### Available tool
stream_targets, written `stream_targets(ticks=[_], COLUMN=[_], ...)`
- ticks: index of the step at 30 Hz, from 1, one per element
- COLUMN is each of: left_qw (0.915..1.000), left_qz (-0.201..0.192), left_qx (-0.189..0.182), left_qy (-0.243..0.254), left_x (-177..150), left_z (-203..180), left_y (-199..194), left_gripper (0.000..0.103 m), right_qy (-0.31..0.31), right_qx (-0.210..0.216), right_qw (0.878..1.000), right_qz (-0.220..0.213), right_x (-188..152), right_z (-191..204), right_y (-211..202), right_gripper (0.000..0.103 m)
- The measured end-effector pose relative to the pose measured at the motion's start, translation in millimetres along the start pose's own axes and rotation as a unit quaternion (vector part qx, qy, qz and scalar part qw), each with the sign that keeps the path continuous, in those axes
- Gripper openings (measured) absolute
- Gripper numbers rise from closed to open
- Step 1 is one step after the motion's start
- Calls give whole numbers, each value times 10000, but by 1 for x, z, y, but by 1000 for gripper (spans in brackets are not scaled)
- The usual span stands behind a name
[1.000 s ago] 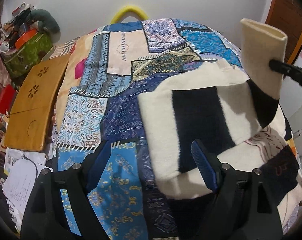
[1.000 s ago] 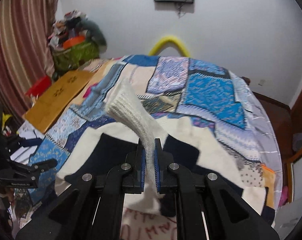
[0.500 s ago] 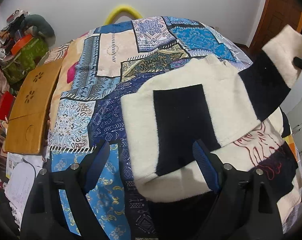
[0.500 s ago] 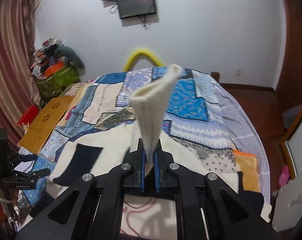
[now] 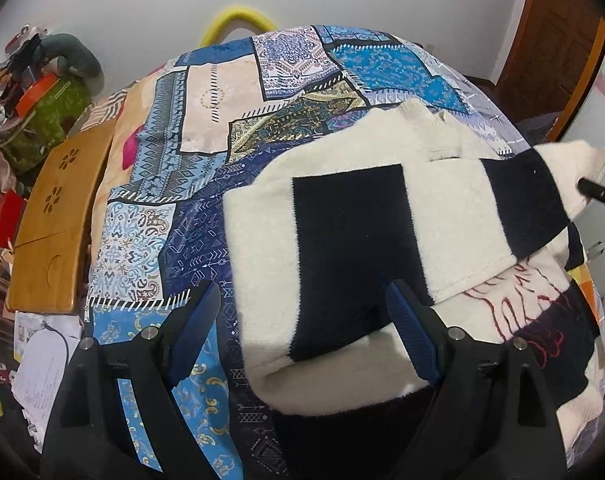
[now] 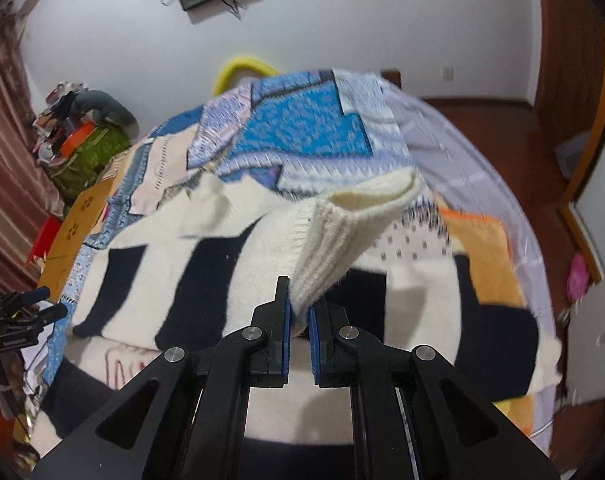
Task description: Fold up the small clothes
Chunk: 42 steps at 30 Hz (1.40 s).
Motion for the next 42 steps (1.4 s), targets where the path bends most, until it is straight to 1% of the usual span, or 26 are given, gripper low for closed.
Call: stream_targets(ticks=[4, 9, 13, 17, 19, 24, 25, 26, 27, 29, 32, 34, 37, 42], left_qw=[10000, 10000, 10000, 10000, 10000, 9999, 9998, 9998, 9997, 9996, 9992, 9988, 9983, 9971], left_qz=[25, 21, 29, 40, 27, -72, -99, -125, -152, -201, -251, -239, -148, 126], left_qx=[12, 11, 4, 4, 6, 1, -17, -29, -38, -66, -138, -225, -290, -251], left_qy=[30, 25, 34, 60, 75, 133, 144, 154, 166, 204, 286, 351, 481, 700], left_x=[1, 2, 3, 4, 6, 16, 19, 22, 26, 33, 43, 47, 51, 44], left_z=[-1, -2, -4, -9, -12, -22, -24, -27, -29, -37, -52, -65, -83, -102], left_y=[2, 2, 2, 3, 2, -3, -4, -6, -7, -9, -9, -6, 4, 30], left_gripper=[85, 85, 85, 85, 85, 85, 85, 85, 85, 85, 85, 87, 88, 88], right_qy=[185, 472, 638, 780, 868, 1113, 1181, 1251, 1294, 1358, 1486, 1600, 1846, 2221], right_qx=[3, -11, -148, -405, -447, -657, -687, -732, -779, -895, -1059, -1127, -1202, -1270], right_qw=[9996, 9982, 9972, 9955, 9945, 9914, 9905, 9894, 9885, 9866, 9828, 9801, 9750, 9667], right_qz=[233, 357, 362, 365, 372, 216, 168, 102, 37, -122, -295, -324, -297, -17], right_x=[-15, -29, -36, -43, -44, -45, -44, -43, -41, -38, -38, -39, -49, -74], right_z=[-10, -30, -45, -66, -75, -108, -116, -124, -129, -141, -162, -174, -196, -224], right_y=[12, 19, 16, 11, 8, -14, -21, -28, -34, -47, -65, -70, -73, -58], right_gripper=[8, 9, 10, 10, 10, 10, 14, 20, 24, 35, 44, 49, 51, 51])
Point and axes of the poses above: each gripper's, at about its wrist camera, not at the fingertips, and y roughly the way its jaws point, z to its left, x to its top, the point moved 7 cm from there along y, roughly the way its jaws point, and after that the axes turned 3 degrees about z, right-handed, at the moved point
